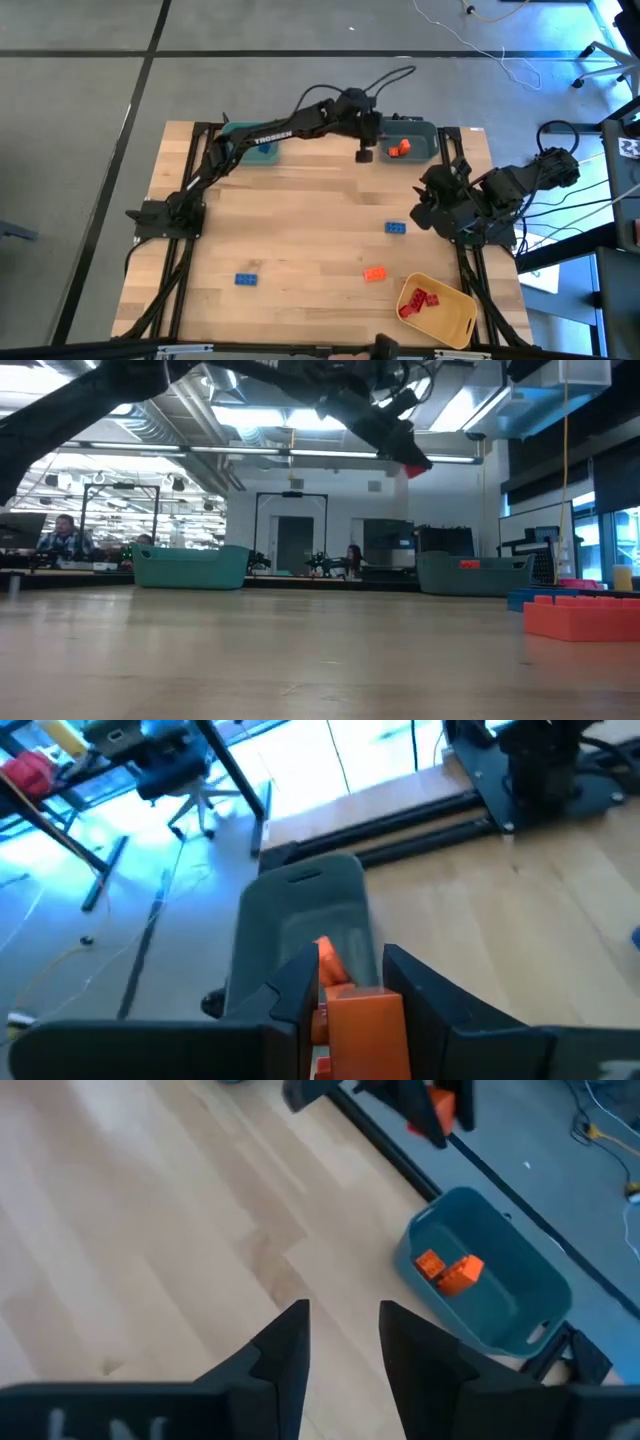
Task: Sort & place blocks by color
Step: Put the orange game piece into the dark blue bin
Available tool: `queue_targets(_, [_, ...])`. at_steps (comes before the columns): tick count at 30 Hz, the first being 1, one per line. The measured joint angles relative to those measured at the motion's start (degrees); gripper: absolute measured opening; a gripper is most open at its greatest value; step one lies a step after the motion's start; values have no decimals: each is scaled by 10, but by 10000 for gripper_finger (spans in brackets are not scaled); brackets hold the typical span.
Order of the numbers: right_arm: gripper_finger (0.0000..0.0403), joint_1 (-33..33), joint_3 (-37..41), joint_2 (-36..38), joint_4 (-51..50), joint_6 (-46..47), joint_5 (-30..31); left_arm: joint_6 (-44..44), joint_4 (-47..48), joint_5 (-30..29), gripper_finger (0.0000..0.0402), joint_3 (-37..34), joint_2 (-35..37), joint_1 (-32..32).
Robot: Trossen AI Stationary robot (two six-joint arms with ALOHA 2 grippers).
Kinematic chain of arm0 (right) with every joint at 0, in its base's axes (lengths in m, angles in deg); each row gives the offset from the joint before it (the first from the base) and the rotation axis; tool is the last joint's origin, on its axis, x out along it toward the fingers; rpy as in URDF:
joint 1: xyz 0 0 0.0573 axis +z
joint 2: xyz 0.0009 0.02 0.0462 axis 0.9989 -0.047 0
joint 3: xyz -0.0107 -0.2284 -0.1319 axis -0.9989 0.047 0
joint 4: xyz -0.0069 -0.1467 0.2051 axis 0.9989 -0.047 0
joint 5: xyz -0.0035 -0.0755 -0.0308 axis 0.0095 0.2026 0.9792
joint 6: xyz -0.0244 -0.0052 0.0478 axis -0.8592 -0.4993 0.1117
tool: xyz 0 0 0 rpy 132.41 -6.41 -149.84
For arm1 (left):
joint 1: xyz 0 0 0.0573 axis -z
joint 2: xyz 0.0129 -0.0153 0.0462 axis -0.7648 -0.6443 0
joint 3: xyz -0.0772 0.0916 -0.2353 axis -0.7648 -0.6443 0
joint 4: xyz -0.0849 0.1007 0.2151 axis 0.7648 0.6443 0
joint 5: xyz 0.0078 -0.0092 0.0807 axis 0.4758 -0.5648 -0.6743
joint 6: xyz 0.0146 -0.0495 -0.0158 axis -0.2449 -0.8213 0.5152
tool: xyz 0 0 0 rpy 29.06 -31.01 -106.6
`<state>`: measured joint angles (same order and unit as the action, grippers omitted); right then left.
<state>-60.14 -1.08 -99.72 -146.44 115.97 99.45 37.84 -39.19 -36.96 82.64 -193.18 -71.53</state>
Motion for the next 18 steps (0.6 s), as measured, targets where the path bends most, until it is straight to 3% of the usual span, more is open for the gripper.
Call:
queue_targets(7, [123,-38,5,0,0,7,30,-31,-113,58,84,3,-36,-15])
queue_targets(18, [123,-71,59,0,5,21,29,-186,-190,96,84,1,-119,-37])
